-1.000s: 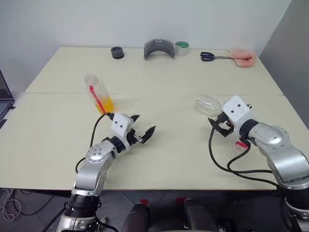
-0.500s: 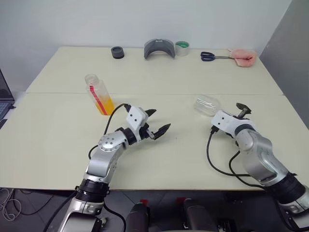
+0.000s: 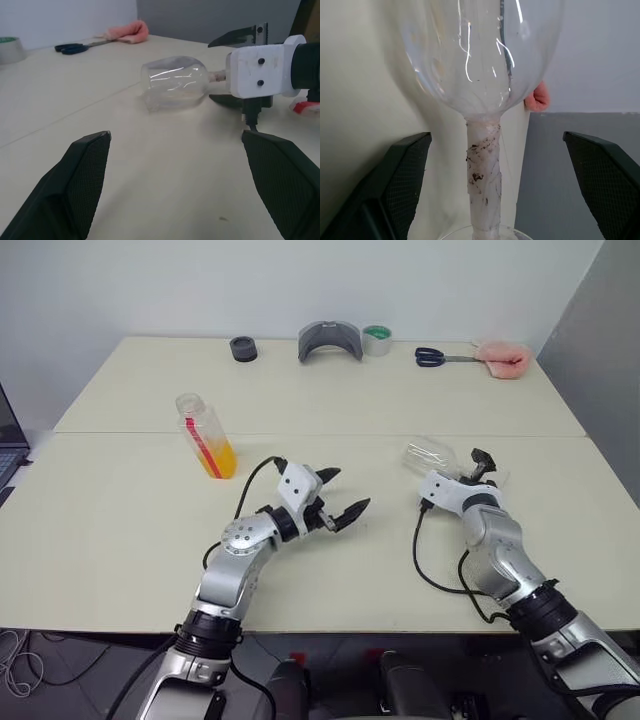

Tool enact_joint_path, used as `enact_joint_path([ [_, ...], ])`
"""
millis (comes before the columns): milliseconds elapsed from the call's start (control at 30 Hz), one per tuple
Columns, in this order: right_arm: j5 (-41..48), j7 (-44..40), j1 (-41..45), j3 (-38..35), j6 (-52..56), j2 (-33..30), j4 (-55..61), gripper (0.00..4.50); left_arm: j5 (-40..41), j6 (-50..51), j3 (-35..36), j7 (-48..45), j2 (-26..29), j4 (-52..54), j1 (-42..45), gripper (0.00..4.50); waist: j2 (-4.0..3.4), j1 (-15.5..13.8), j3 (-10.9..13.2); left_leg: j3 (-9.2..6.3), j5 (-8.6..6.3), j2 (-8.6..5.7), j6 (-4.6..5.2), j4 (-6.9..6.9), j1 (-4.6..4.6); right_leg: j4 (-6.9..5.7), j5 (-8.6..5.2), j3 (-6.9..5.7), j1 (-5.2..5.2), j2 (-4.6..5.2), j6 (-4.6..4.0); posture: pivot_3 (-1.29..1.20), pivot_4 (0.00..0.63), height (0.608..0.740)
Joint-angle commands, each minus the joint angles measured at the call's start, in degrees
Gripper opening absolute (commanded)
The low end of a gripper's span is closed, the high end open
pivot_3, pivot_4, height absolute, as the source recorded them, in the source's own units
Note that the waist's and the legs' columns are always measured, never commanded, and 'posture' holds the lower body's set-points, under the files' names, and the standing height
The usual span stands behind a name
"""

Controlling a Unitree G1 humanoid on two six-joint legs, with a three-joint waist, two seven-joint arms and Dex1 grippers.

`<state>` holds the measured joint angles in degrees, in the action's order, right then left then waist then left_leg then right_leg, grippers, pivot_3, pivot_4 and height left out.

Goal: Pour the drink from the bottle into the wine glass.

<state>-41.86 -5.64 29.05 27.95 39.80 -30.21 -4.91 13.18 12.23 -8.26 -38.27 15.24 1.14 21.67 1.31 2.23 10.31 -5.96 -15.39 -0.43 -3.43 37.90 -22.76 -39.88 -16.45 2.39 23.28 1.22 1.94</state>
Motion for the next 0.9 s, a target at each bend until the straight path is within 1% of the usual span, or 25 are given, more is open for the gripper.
enact_joint_path([
  [33,-1.73,0.90,0.40,-1.17,-0.57,1.26,-1.32,4.11,0.08,-0.22,0.22,0.14,-0.32,0.78,0.76,4.50,0.00,0.03,0.00,0.00,0.00,0.00,0.00,0.00,0.00,0.00,0.00,0.00,0.00,0.00,0.00,0.00,0.150,0.740],
  [100,-2.27,0.87,0.43,-1.06,-1.06,1.95,-1.93,3.58,0.11,-0.09,0.14,0.30,-0.43,0.73,0.80,4.50,0.00,0.11,0.00,0.01,-0.01,0.00,0.01,0.00,0.01,0.00,0.00,0.00,0.00,0.00,0.00,0.00,0.150,0.740],
  [300,-2.42,0.07,0.87,-1.96,-2.64,3.83,-3.74,1.40,-0.03,0.25,-0.22,0.83,-1.07,1.26,0.47,4.50,0.00,0.14,0.00,0.00,-0.01,0.00,0.01,-0.01,0.01,-0.01,0.00,0.00,0.00,-0.01,0.00,0.00,0.150,0.740],
  [400,-2.12,-0.13,1.01,-3.16,-3.46,3.80,-3.68,0.41,-0.14,0.26,-0.04,1.11,-1.26,1.17,0.44,4.50,0.00,0.15,-0.01,0.00,-0.01,-0.01,0.01,0.00,0.01,0.00,0.00,0.00,-0.01,-0.01,0.00,0.00,0.150,0.740],
  [433,-2.12,-0.19,1.02,-3.45,-3.66,3.87,-3.57,0.29,-0.15,0.28,0.05,1.17,-1.29,1.13,0.46,4.50,0.00,0.15,-0.01,0.00,-0.01,0.00,0.01,0.00,0.01,0.00,0.00,0.00,-0.02,-0.01,0.00,0.00,0.150,0.740],
  [500,-0.88,-1.06,1.13,-5.11,-4.32,4.39,-0.68,0.29,-0.15,0.45,0.36,1.60,-1.25,1.30,0.27,4.50,0.00,0.16,-0.01,-0.01,-0.01,0.00,0.01,-0.01,0.02,-0.01,0.00,0.00,-0.02,-0.02,0.00,0.00,0.150,0.740],
  [600,4.43,-3.06,1.58,-10.06,-4.20,7.72,5.04,0.29,0.10,1.43,1.49,3.13,-1.13,1.90,-0.05,4.50,0.00,0.55,0.00,0.02,-0.01,0.01,0.01,0.00,0.02,-0.02,0.00,0.02,-0.01,-0.02,0.00,0.00,0.150,0.740],
  [633,7.51,-3.81,2.15,-12.41,-4.26,9.71,6.02,0.29,0.58,2.13,2.25,3.58,-0.98,2.09,-0.17,4.50,0.00,0.70,0.00,0.01,-0.01,0.02,0.02,-0.01,0.02,-0.02,0.00,0.02,-0.01,-0.02,0.00,0.00,0.150,0.740],
  [700,17.13,-5.43,4.11,-19.68,-2.99,16.59,6.64,0.29,1.79,3.84,3.71,3.91,-0.39,2.83,-0.53,4.50,0.00,1.07,0.00,-0.02,-0.01,0.05,0.02,-0.03,0.03,-0.05,0.00,0.00,-0.01,-0.05,0.00,0.00,0.150,0.740],
  [767,22.58,-6.36,5.58,-24.16,-1.28,20.90,6.14,0.29,2.56,5.07,4.48,3.58,0.17,3.43,-0.75,4.50,-0.01,1.29,0.00,-0.02,-0.02,0.09,0.03,-0.03,0.06,-0.07,0.00,0.01,-0.01,-0.07,0.00,0.00,0.150,0.740],
  [833,32.83,-8.02,9.07,-31.14,-2.37,27.11,1.28,0.29,6.07,8.92,5.47,0.39,2.56,5.95,-1.46,4.50,-0.01,1.37,0.00,-0.05,-0.02,0.07,0.03,-0.03,0.06,-0.09,0.00,-0.01,-0.01,-0.07,-0.01,0.00,0.150,0.740],
  [867,36.65,-8.24,10.78,-33.99,-2.65,29.46,-1.58,0.29,7.37,10.28,5.74,-1.34,4.03,7.17,-1.91,4.50,-0.01,1.47,0.00,-0.05,-0.02,0.07,0.03,-0.05,0.07,-0.09,0.00,-0.01,-0.01,-0.08,-0.01,0.00,0.150,0.740],
  [900,38.45,-8.26,12.02,-35.16,-3.50,30.56,-4.41,0.29,8.47,11.41,6.05,-2.69,5.37,8.13,-2.33,4.50,-0.02,1.58,0.00,-0.04,-0.02,0.09,0.03,-0.05,0.09,-0.10,0.01,0.00,-0.01,-0.08,-0.01,0.00,0.150,0.740],
])
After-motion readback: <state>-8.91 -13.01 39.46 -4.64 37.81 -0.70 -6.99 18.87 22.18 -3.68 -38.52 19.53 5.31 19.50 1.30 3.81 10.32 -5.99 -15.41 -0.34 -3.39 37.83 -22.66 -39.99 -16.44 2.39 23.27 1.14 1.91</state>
